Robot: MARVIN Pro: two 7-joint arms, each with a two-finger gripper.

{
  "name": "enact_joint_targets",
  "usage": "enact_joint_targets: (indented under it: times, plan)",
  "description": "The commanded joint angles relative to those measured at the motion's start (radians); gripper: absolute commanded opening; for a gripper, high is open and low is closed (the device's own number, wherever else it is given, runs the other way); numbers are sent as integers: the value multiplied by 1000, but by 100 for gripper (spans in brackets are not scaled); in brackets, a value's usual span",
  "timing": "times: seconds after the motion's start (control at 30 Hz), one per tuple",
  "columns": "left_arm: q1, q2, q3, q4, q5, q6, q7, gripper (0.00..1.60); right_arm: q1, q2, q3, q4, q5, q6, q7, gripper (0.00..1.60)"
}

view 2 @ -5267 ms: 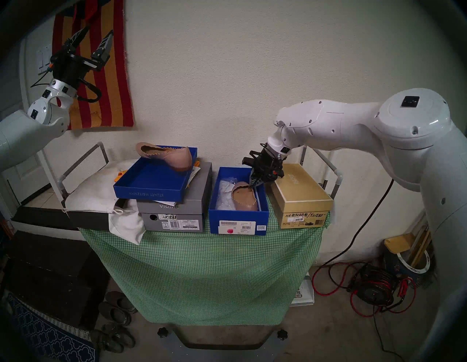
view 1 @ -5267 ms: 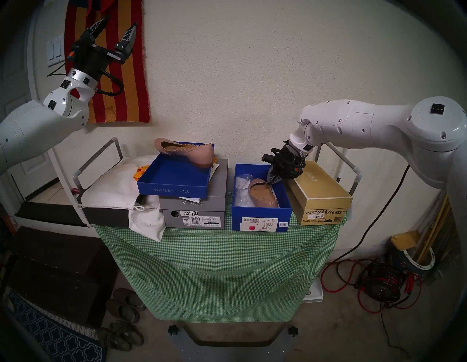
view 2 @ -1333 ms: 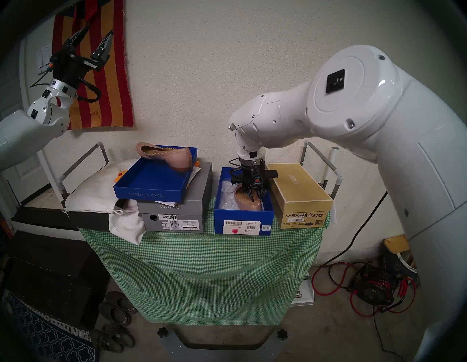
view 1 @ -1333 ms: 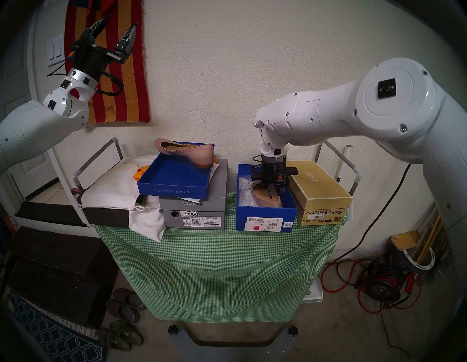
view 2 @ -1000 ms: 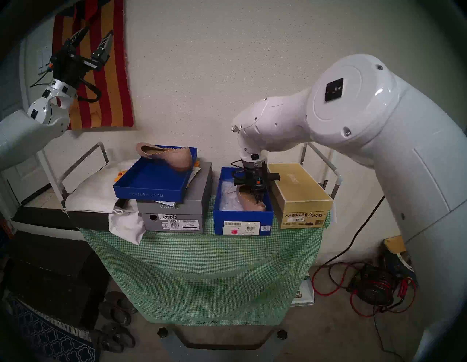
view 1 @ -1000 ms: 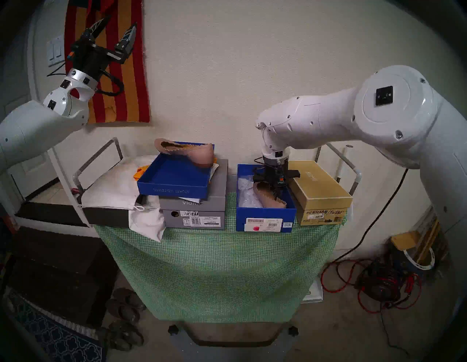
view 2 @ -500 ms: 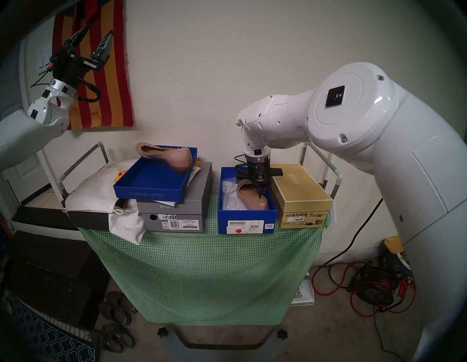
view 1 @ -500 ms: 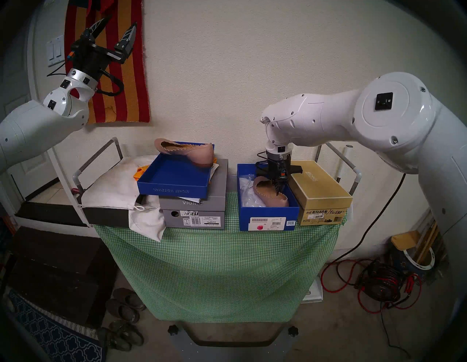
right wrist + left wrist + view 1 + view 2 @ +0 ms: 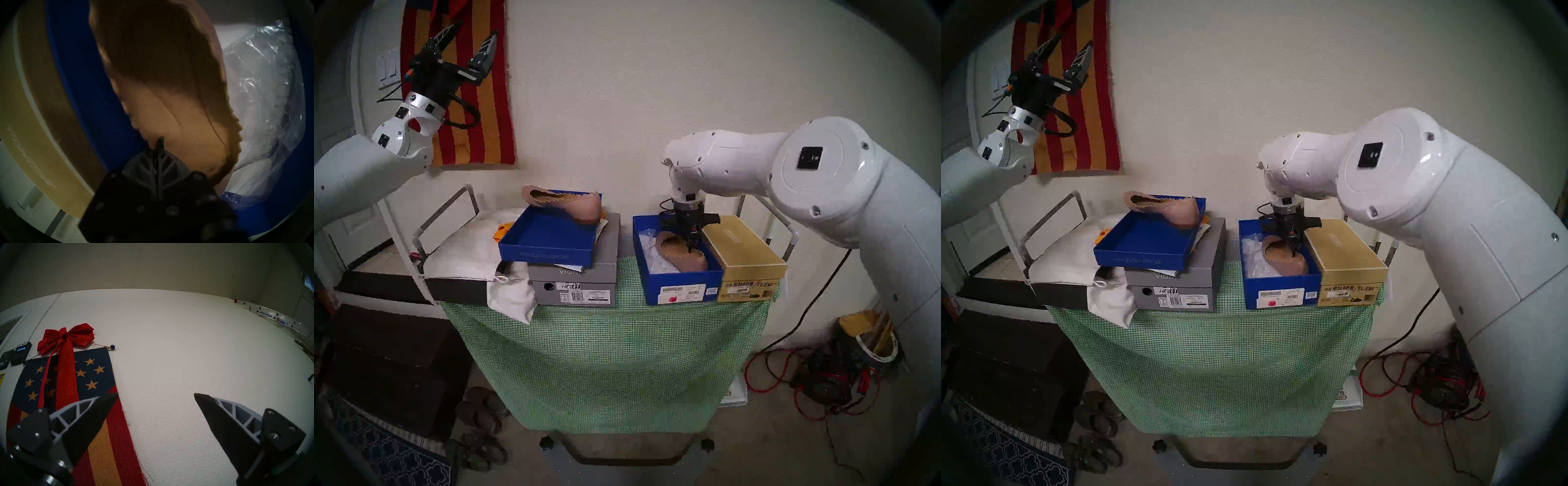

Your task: Put shoes into shoe box

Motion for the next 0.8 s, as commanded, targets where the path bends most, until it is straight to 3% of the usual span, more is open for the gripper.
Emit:
enact_joint_targets:
  times: [0.0,0.43,0.77]
  plan:
    - [-2,-2,-1,1,0,0,0,160,-52,-26,-19,92,-69,5,-47,0]
    - [-2,-2,-1,1,0,0,0,160,-116,-50,-36,198,-149,5,-152,0]
    - [-3,-2,0,0,-1,0,0,160,4,6,65,218,-82,5,-273,0]
